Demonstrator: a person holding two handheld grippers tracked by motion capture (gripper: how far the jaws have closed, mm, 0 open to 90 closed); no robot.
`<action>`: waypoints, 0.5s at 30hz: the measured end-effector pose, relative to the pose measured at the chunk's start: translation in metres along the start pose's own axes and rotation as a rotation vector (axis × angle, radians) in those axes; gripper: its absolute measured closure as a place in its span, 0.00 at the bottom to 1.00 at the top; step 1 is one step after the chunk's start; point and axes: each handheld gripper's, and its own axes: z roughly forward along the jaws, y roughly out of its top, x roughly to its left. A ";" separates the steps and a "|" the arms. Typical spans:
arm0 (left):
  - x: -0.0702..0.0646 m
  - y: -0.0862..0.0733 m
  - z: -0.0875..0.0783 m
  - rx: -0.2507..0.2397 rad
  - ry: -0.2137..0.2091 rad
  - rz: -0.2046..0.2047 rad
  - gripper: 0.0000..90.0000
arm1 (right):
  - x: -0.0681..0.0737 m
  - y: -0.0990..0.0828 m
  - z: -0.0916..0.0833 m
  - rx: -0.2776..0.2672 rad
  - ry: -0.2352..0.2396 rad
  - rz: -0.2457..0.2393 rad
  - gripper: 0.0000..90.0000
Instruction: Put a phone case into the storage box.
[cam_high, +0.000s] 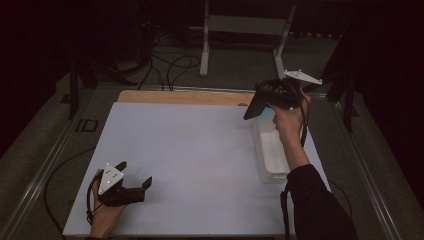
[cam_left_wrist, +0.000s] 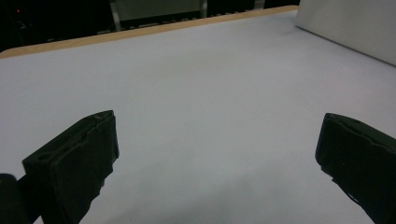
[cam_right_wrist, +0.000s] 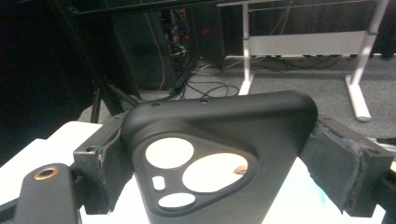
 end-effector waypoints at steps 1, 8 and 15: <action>0.000 0.000 0.000 0.000 0.000 0.000 0.00 | -0.002 0.000 0.000 0.000 -0.006 0.001 0.16; 0.000 0.000 0.000 -0.001 0.001 0.000 0.00 | -0.011 0.003 -0.002 -0.002 -0.046 0.017 0.16; 0.000 0.000 0.000 -0.001 0.000 0.000 0.00 | -0.018 0.004 -0.002 0.002 -0.083 0.006 0.16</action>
